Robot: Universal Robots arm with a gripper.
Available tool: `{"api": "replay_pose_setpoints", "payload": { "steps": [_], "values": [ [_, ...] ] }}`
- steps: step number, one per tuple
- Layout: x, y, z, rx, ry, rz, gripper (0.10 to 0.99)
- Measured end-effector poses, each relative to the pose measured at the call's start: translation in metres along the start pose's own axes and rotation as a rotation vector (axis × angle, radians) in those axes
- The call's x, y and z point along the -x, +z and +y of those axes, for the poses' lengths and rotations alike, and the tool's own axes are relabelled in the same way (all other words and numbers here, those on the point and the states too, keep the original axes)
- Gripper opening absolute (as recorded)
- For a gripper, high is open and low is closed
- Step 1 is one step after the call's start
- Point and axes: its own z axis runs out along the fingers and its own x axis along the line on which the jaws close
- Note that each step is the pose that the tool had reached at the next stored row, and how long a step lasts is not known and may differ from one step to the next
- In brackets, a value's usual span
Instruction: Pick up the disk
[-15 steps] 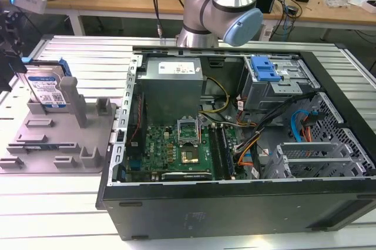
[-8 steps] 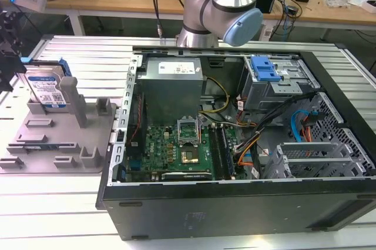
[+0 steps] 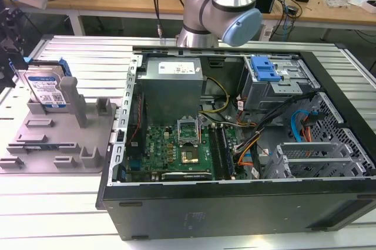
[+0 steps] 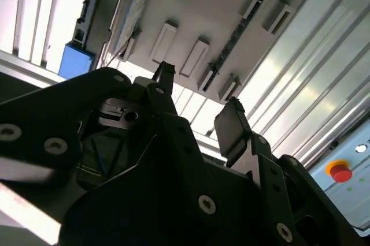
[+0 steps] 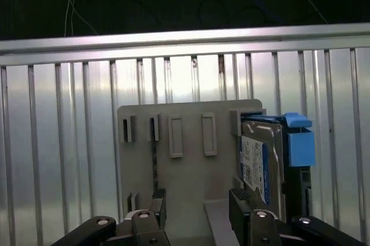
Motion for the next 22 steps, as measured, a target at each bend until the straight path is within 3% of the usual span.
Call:
{"api": "replay_pose_setpoints", "payload": {
  "steps": [3,4,6,11,12,16,20,22],
  "values": [
    [0.0134,0.0,0.0007,-0.007,-0.002,-0.0003,0.557],
    [0.0219,-0.0002,0.0011,-0.017,-0.002,-0.0008,0.557],
    [0.0303,-0.0003,0.0015,-0.028,-0.002,-0.0013,0.557],
    [0.049,-0.0006,0.0056,-0.03,-0.002,-0.0006,0.557],
    [0.0541,-0.0008,0.0091,-0.03,-0.002,-0.0005,0.557],
    [0.0605,-0.0005,0.0226,-0.031,-0.003,-0.0006,0.557],
    [0.0665,0.0,0.0323,-0.031,-0.005,-0.0005,0.557],
    [0.0666,0.0013,0.0339,-0.031,-0.007,0.0007,0.557]
  ]
}}
